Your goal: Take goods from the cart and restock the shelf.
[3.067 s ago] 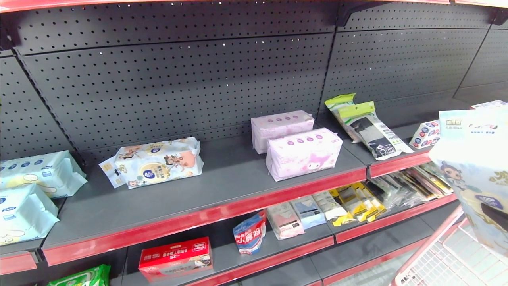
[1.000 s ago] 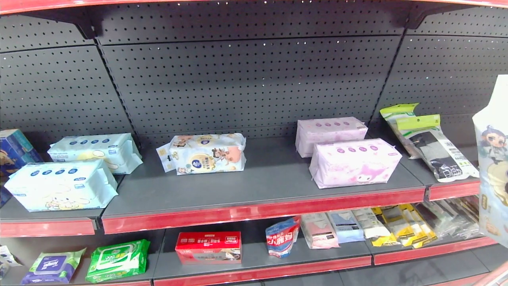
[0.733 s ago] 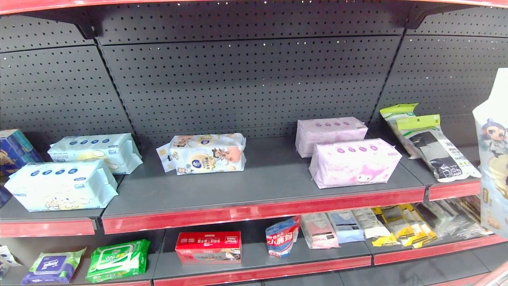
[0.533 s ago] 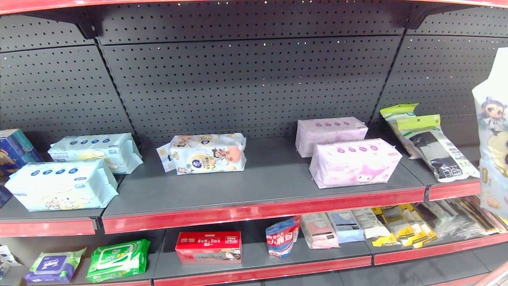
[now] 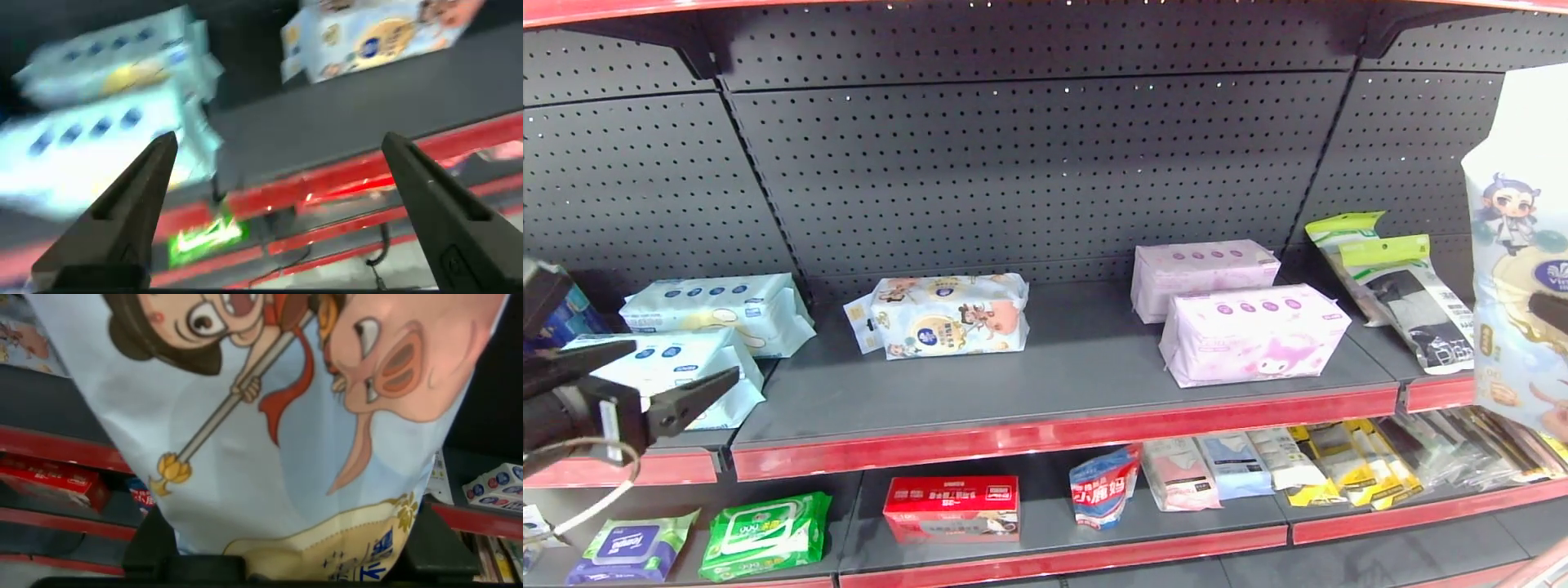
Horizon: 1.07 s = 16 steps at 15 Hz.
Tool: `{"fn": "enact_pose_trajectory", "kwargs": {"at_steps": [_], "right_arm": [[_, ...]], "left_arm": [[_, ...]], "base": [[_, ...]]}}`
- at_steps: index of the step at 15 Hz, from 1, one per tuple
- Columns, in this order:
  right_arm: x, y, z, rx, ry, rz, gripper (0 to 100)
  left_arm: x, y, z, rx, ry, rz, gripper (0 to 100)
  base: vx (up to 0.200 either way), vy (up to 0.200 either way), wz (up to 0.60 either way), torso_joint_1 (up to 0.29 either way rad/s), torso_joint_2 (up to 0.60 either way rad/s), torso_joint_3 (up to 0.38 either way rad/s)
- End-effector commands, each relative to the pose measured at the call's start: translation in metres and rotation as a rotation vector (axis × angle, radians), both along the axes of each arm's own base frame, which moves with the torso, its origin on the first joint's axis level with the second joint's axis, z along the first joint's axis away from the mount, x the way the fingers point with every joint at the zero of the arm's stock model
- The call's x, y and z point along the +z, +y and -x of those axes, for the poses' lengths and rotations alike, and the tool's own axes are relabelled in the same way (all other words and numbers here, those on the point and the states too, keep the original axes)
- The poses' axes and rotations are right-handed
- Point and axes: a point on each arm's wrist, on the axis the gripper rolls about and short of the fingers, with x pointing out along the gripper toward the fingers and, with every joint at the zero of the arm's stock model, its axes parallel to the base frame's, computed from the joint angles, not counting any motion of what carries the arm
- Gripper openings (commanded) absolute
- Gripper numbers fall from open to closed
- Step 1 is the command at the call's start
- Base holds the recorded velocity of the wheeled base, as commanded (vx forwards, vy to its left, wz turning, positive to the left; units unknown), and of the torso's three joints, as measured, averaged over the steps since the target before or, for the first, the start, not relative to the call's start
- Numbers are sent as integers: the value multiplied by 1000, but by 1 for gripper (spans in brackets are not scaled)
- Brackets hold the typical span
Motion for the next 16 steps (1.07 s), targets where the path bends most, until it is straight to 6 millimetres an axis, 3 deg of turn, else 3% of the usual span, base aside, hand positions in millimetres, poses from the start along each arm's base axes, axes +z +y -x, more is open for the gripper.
{"fn": "enact_pose_trajectory", "kwargs": {"at_steps": [1, 3, 5, 7, 10, 13, 16], "right_arm": [[-6, -1, -6, -11, 33, 2, 0], [-10, -5, -10, -47, 57, 7, 0], [-14, -14, -15, -116, 81, 4, 0], [-12, -20, -19, -153, 84, 10, 0], [-12, -24, -19, -181, 86, 26, 0], [-15, -26, -18, -202, 94, 37, 0], [-15, -27, -18, -204, 93, 59, 0]], "left_arm": [[-4, 13, -89, -162, 54, 26, 100], [3, 20, -140, -182, 25, 20, 100], [12, 19, -167, -205, -21, -21, 100], [-2, 20, -164, -229, 21, -83, 100], [-31, 41, -173, -358, 73, -97, 100], [-34, 42, -201, -472, 30, -62, 100], [-41, 29, -223, -541, 14, -74, 100]], "base": [[0, 0, 0, 0, 0, 0], [0, 0, 0, 0, 0, 0], [0, 0, 0, 0, 0, 0], [0, 0, 0, 0, 0, 0], [0, 0, 0, 0, 0, 0], [0, 0, 0, 0, 0, 0], [0, 0, 0, 0, 0, 0]]}}
